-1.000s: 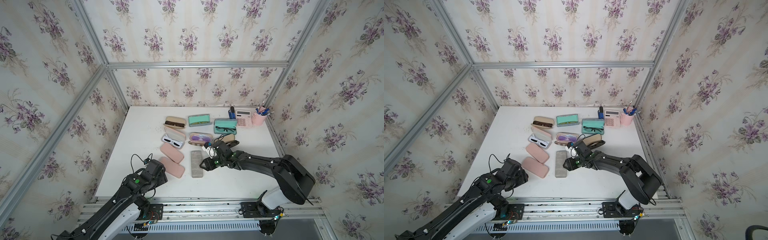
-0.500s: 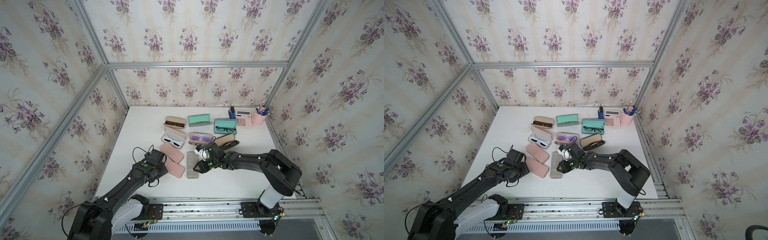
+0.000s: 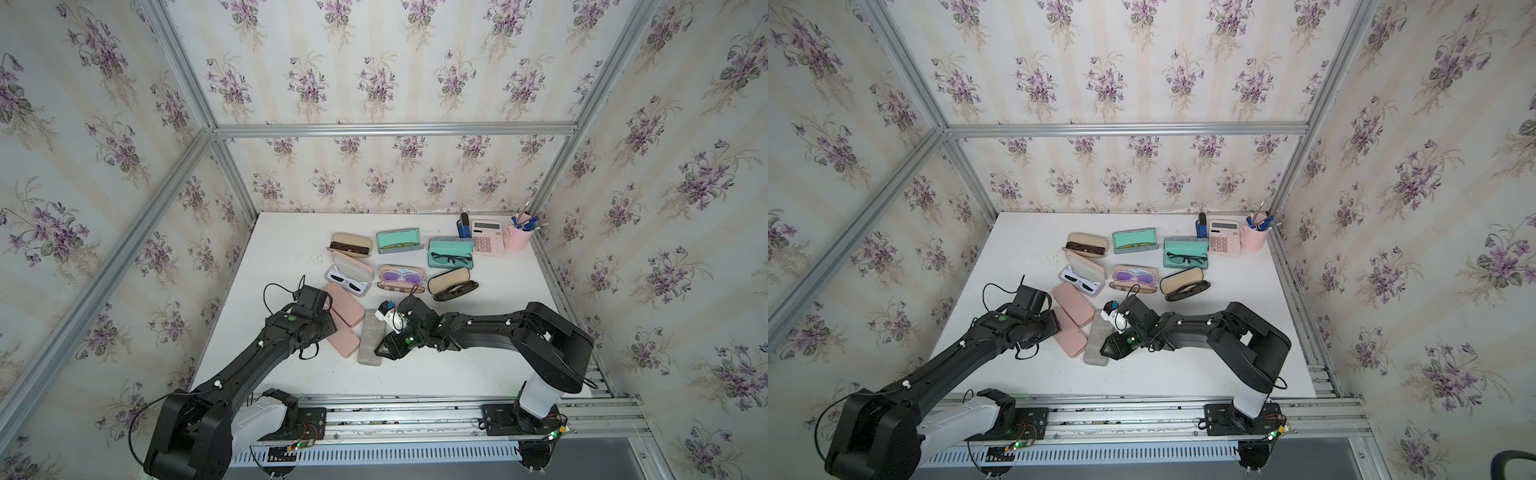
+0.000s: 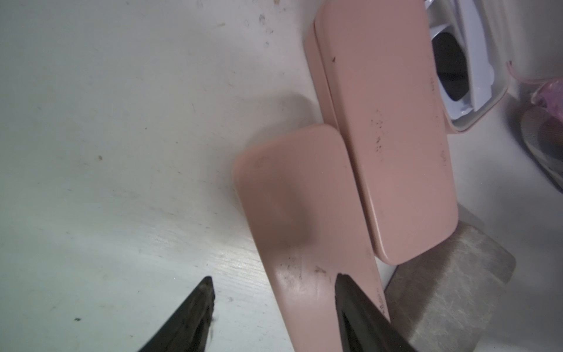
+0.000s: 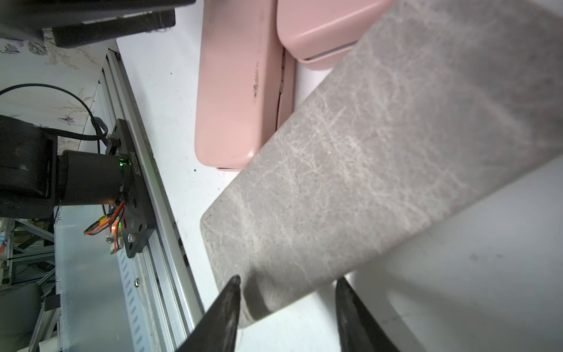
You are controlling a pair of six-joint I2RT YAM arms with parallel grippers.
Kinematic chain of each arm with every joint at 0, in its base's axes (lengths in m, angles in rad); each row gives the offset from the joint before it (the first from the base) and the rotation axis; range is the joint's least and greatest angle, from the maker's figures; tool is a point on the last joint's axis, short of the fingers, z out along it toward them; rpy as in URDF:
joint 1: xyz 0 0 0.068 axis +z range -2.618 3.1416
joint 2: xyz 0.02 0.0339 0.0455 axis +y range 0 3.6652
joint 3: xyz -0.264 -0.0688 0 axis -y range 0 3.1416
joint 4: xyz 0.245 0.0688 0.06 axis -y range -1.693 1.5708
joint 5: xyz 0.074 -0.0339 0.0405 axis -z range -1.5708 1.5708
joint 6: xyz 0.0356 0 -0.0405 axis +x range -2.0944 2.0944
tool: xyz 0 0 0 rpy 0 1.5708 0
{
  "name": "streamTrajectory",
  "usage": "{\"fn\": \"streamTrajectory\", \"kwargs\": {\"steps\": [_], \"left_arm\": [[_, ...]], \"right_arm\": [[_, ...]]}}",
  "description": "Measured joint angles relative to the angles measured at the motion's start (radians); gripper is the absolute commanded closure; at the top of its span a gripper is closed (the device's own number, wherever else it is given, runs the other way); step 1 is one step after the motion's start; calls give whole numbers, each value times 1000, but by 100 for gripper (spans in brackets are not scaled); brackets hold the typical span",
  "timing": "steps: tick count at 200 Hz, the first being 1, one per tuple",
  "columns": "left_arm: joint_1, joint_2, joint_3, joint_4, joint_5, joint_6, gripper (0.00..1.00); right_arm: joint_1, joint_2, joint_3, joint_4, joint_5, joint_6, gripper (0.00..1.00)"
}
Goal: Close the glasses case
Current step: Move the glasses case to the center of the board, then adjust the glasses case at the center of the board.
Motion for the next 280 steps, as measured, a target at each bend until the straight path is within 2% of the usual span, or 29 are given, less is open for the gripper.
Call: {"fn": "streamTrajectory", "kwargs": {"steps": [39,63,109,129,149,179,217,252,280], "left_arm": [[0,42,7,23,22,33,34],[0,-9,14,16,27,40,31],[-12,-167,108,-63,26,66,11],[-68,-200,157,-93,29,69,7],[-182,-187,209,-113,12,71,5],[-368,-59,302,-93,-15,70,5],[-484,166,434,-26,-19,70,5],[-568,366,568,65,6,86,5],[-569,466,596,117,37,76,5]], "right_arm": [[29,2,6,15,2,24,45],[-5,-19,-6,19,23,41,42],[-56,-153,-38,0,49,45,37],[-101,-247,-79,-27,72,45,35],[-157,-368,-116,-77,92,47,34],[-289,-558,-138,-158,129,45,34],[-538,-654,-140,-277,181,41,34],[-795,-657,-188,-297,148,45,34],[-910,-543,-191,-254,95,48,34]]}}
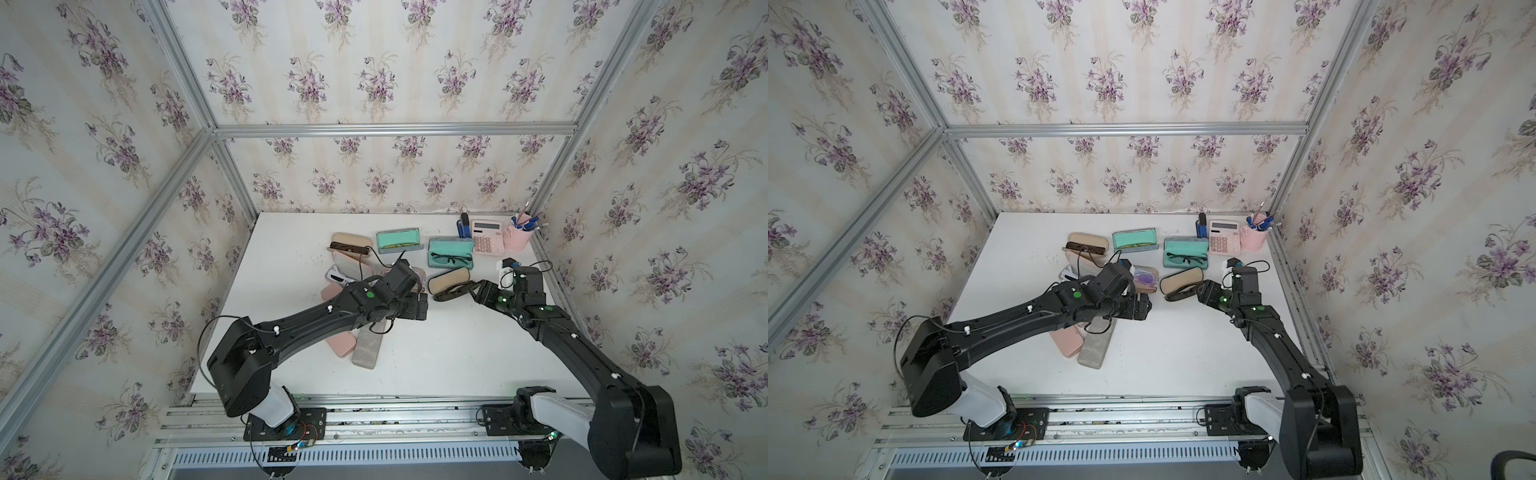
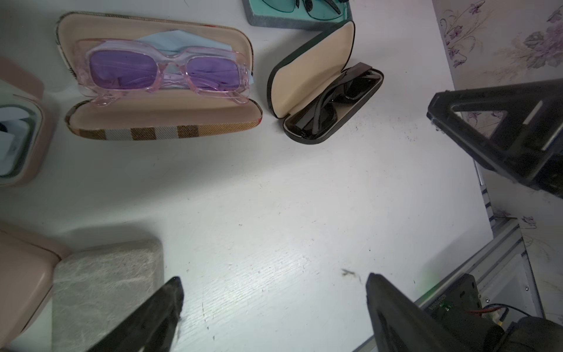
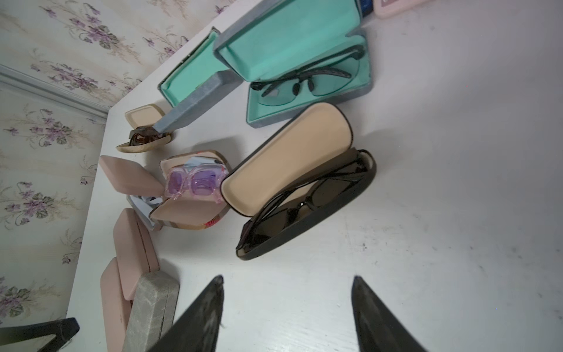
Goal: Close the glasses case
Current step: Adjust the glasses case at the center of the board.
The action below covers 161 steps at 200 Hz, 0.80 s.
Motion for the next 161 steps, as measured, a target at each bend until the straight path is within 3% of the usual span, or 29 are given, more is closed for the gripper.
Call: {"fn": "streamTrajectory", "kwargs": {"steps": [40,92,161], "left_arm": [[11,54,-1,70,68,-29,5],[36,27,-52,101,92,-40,5],[52,-38,-122,103,96,-41,5]], "right_arm": [[-68,191,40,92,-67,14,36],[-90,327,108,153,-87,17,41],[-93,393,79,205,-90,19,51]]}}
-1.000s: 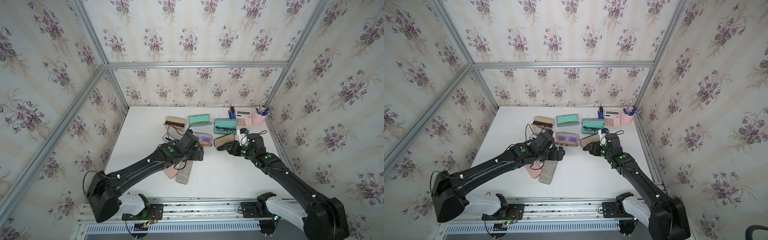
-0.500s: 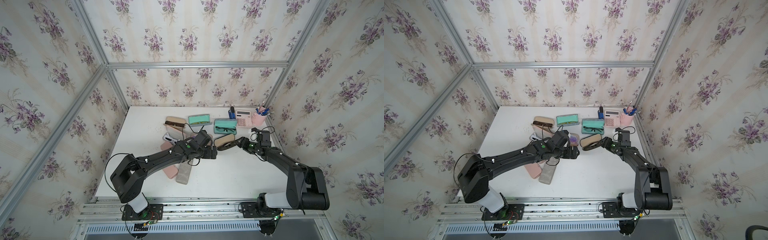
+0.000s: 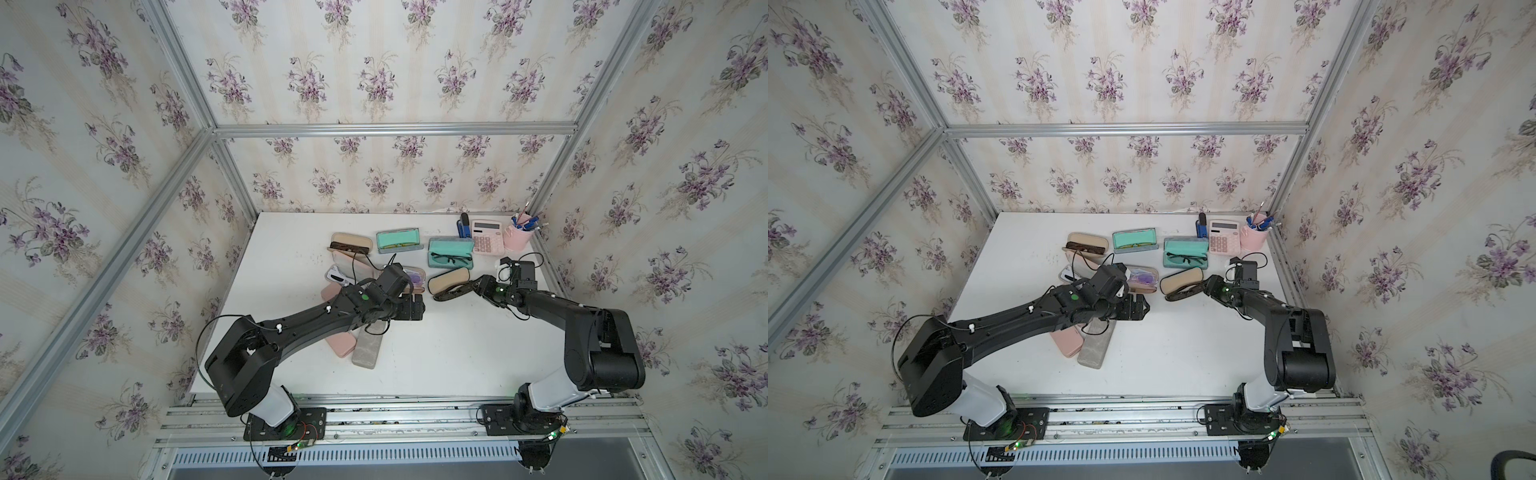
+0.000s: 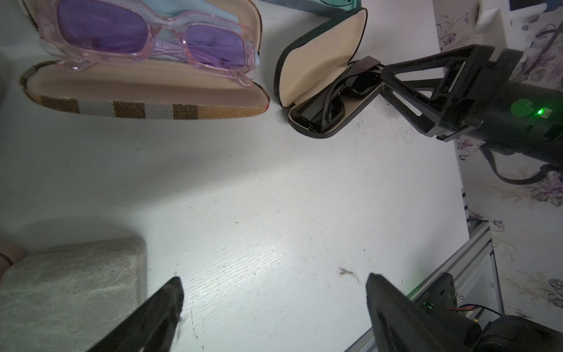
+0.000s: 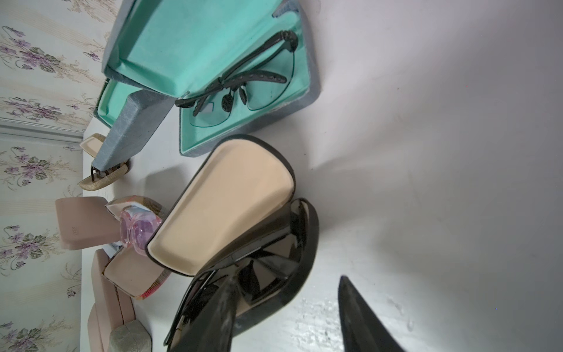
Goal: Close the glasses case
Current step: Adjust the glasses case at the center of the board.
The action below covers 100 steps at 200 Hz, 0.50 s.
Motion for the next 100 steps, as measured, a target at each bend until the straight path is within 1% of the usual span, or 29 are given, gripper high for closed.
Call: {"fn": "streamTrajectory", "kwargs": {"steps": [25,44,63,75,89,100], "left_arm": [[2,-9,-16,0,-4,0,5],[3,-12,-23,0,-9,0,5],[4,-12,-27,-1,-12,0,5],[5,-12,-27,-1,-14,0,5],[5,-13,-28,-1,-15,0,5],[5,-13,-29,-1,-16,0,5]], "right_arm": [[0,3,-11,16,0,3,56],[0,-2,-20,25,0,8,63],[0,-5,-20,29,0,8,65],[0,-12,-25,33,0,8,69],[-1,-21,-32,32,0,8,70],[-1,-24,-35,33,0,8,74]]}}
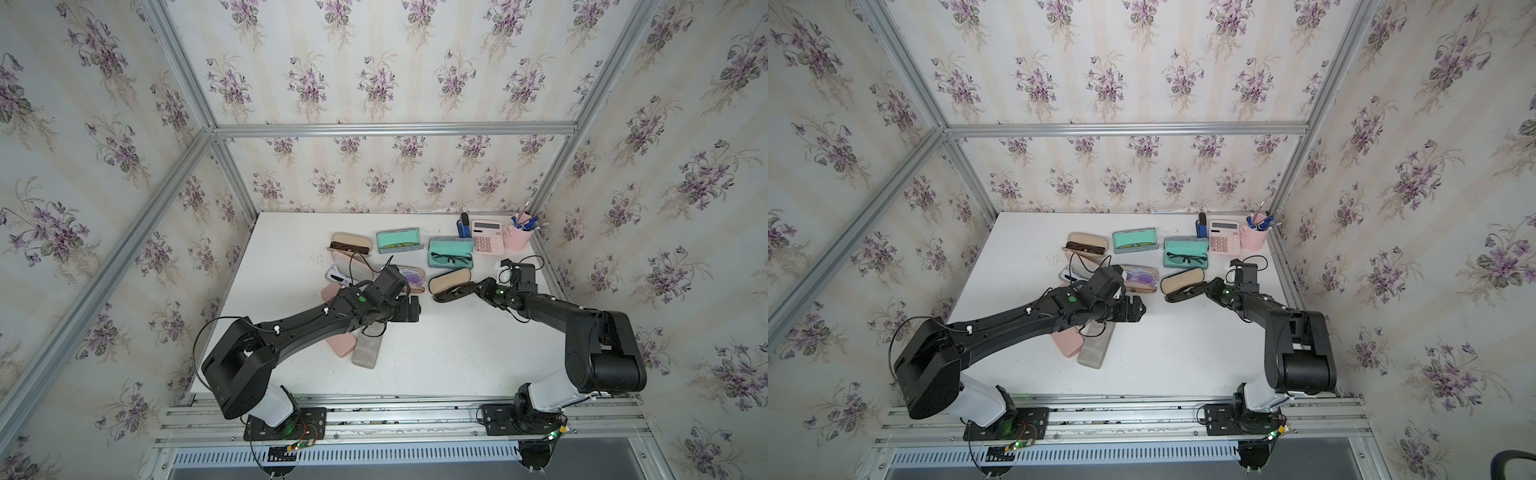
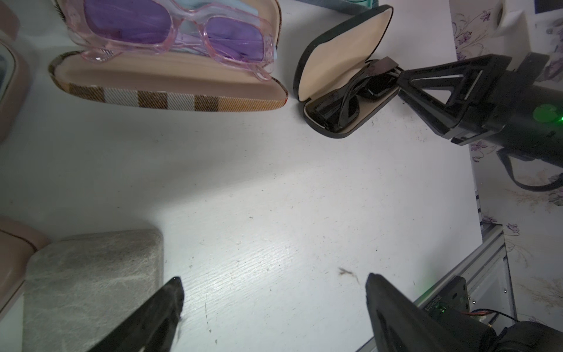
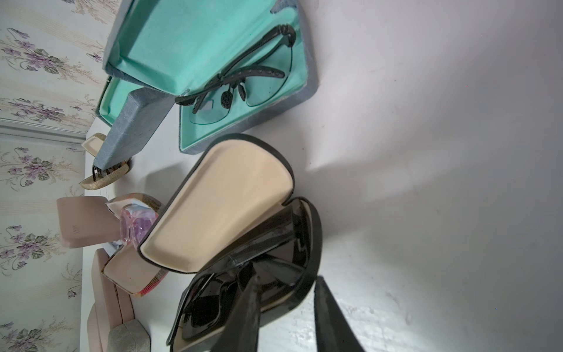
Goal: Close the glasses case
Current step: Adjust the glasses case at the center of the board.
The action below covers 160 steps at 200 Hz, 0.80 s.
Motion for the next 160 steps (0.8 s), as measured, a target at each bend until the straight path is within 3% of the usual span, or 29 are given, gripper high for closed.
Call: {"fn": "streamTrajectory", "kwargs": {"steps": [73,160], "left_arm": [[0,-1,-19,0,-2,0,5],[-1,-4,-24,0,-2,0,5]], "right_arm": [[1,4,-17,16,-7,11,82],[0,-46,-23,16,-22,18,77]]}}
